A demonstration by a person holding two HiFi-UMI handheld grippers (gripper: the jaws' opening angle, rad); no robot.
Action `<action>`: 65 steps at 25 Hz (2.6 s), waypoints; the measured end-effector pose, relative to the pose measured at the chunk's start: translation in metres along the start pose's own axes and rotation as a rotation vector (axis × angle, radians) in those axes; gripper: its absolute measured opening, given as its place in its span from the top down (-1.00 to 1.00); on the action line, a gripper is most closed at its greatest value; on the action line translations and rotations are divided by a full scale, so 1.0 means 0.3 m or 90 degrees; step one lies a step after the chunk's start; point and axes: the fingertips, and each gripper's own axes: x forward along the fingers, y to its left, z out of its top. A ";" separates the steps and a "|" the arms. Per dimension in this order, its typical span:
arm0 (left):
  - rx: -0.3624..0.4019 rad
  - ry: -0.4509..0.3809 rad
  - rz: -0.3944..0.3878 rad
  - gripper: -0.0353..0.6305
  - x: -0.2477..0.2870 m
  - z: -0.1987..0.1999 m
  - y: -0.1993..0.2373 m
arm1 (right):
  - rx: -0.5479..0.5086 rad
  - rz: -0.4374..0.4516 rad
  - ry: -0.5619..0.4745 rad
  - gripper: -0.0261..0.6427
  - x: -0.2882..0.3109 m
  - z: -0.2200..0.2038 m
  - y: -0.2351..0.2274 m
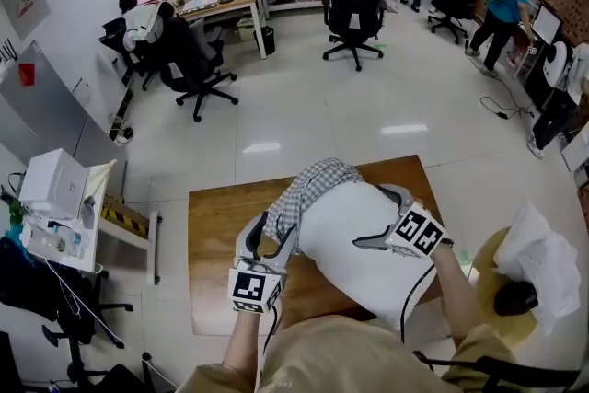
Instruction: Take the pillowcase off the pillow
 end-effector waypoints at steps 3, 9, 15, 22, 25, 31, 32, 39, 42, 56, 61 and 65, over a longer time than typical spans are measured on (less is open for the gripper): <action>0.015 0.004 0.008 0.15 -0.025 0.005 0.025 | -0.031 0.104 0.206 -0.84 0.176 -0.197 -0.007; 0.006 0.012 0.044 0.15 -0.086 -0.009 0.056 | 0.081 0.085 0.360 -0.84 0.535 -0.544 -0.073; 0.003 0.022 0.071 0.15 -0.141 -0.098 0.096 | 0.066 0.005 0.446 -0.68 0.763 -0.853 -0.057; -0.033 0.048 0.083 0.15 -0.200 -0.205 0.149 | 0.034 0.012 0.359 0.64 0.712 -0.746 -0.045; -0.058 0.072 0.060 0.15 -0.203 -0.257 0.136 | 0.132 0.052 0.230 0.84 0.613 -0.571 -0.038; -0.149 0.197 -0.005 0.23 -0.230 -0.510 0.120 | 0.243 0.115 0.094 0.89 0.405 -0.369 0.025; -0.141 0.217 -0.007 0.22 -0.242 -0.544 0.130 | 0.252 0.122 0.076 0.89 0.384 -0.336 0.036; -0.096 0.315 -0.027 0.18 -0.220 -0.777 0.111 | 0.247 0.175 0.003 0.89 0.287 -0.226 0.082; -0.122 0.330 0.037 0.83 -0.220 -0.845 0.159 | 0.236 0.197 -0.006 0.89 0.270 -0.219 0.116; -0.181 0.448 0.226 0.85 -0.295 -1.141 0.649 | 0.171 0.366 -0.045 0.90 0.223 -0.078 0.430; -0.249 0.470 0.066 0.53 -0.357 -0.897 0.553 | 0.157 0.307 -0.035 0.90 0.276 -0.089 0.356; -0.224 0.343 -0.027 0.16 -0.259 -0.579 0.423 | 0.148 0.306 -0.036 0.90 0.259 -0.096 0.347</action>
